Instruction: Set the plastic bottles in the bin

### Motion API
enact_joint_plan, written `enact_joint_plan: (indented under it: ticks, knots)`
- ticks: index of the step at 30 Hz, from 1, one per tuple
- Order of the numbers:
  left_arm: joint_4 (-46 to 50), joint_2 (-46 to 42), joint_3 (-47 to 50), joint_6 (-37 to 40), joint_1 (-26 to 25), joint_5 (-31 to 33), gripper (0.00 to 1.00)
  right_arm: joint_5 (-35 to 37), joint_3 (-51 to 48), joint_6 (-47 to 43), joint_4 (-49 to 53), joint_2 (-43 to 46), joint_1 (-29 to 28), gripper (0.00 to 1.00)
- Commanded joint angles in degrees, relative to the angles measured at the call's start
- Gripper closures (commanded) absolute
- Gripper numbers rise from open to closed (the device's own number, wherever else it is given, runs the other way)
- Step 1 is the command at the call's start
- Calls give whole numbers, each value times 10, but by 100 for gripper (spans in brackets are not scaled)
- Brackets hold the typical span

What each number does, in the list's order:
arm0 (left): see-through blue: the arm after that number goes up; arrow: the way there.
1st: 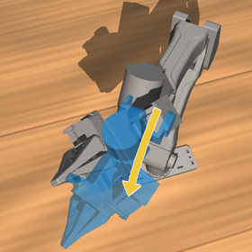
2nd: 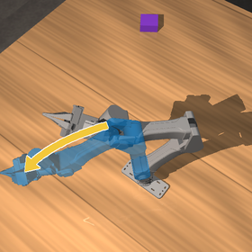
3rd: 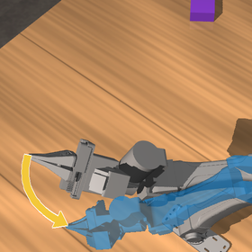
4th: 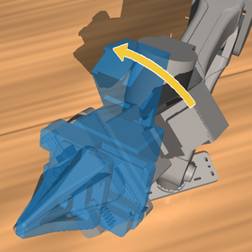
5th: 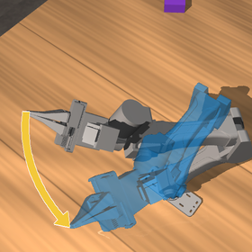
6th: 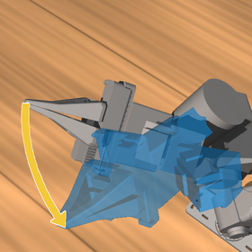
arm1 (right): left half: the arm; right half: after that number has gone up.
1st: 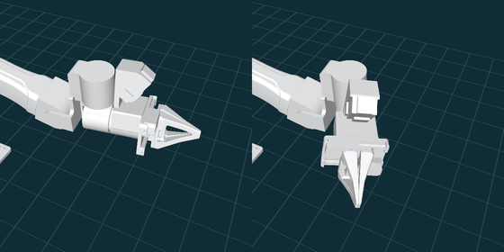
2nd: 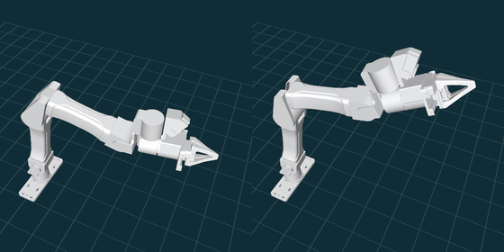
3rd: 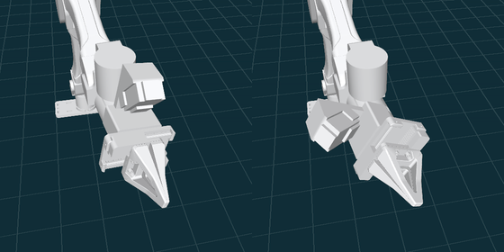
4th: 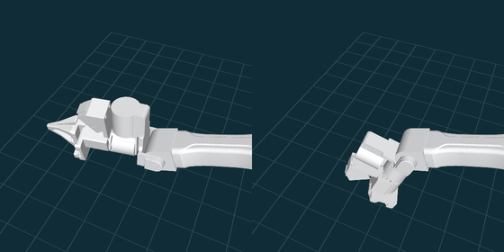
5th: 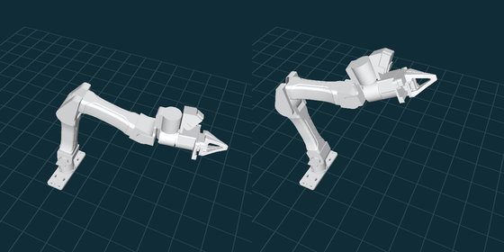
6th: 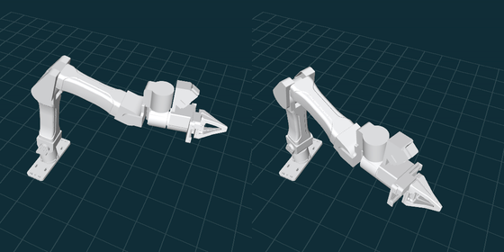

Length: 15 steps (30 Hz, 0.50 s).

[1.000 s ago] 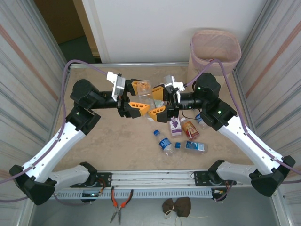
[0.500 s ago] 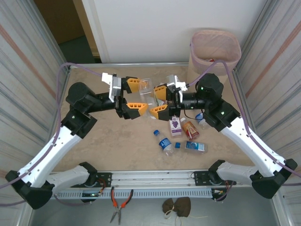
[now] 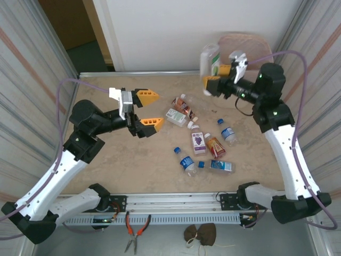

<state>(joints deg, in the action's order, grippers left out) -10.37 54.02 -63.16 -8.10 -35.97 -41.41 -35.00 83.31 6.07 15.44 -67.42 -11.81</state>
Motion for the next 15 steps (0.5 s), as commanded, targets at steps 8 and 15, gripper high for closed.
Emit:
enact_joint_plan:
  ticks: [8, 15]
  knots:
    - [6, -8, 35, -1, 6, 35, 17, 140, 164, 92, 59, -181, 125, 51]
    - [5, -9, 52, -6, 9, 44, 17, 137, 309, 52, 124, -322, 152, 52]
